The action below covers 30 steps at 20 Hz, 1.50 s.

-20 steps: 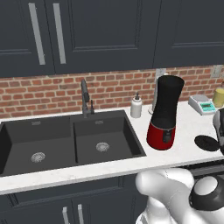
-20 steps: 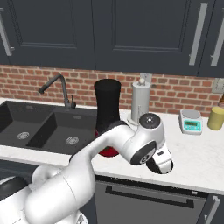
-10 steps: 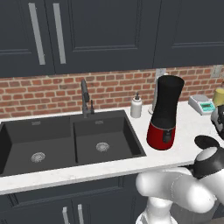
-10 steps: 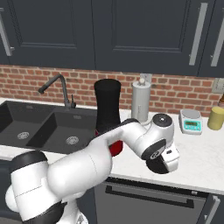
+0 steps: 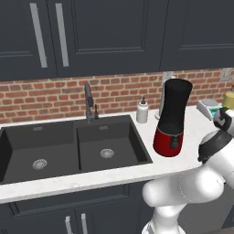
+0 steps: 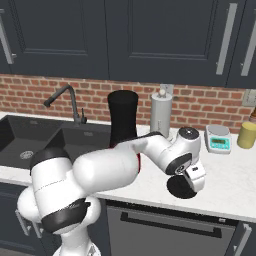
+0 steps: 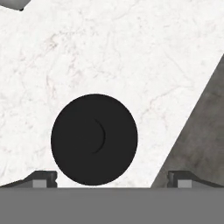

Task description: Close the lid blender by securely placing the lid on top.

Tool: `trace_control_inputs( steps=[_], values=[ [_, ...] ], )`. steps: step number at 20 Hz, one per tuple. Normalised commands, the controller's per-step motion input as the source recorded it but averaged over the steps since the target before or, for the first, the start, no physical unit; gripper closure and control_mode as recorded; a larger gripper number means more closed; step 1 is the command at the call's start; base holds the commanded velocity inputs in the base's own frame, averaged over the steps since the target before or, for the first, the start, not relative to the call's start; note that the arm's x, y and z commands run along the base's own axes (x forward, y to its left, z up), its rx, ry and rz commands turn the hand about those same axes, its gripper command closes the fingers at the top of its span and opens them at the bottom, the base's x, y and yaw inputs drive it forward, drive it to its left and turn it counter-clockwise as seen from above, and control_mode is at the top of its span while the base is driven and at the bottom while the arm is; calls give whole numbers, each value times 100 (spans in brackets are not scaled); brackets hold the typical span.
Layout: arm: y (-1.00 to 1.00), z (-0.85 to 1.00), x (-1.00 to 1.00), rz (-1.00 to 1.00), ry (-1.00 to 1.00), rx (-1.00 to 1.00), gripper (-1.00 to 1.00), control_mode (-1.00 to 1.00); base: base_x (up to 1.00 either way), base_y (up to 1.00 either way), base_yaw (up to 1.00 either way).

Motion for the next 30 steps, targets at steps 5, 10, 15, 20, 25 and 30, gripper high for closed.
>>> trace_control_inputs(
  steps=[5, 10, 15, 20, 25, 30],
  values=[
    [0, -21, 29, 0, 7, 0, -100, -100, 0, 0, 0],
    [0, -31, 12, 0, 2, 3, -100, -100, 0, 0, 0],
    [0, -30, 0, 1, 0, 9, -100, -100, 0, 0, 0],
    [0, -13, 3, 1, 0, 7, -100, -100, 0, 0, 0],
    [0, -1, 14, 0, 0, 2, -100, -100, 0, 0, 0],
    [0, -10, 21, 0, 0, 0, -100, -100, 0, 0, 0]
  ],
)
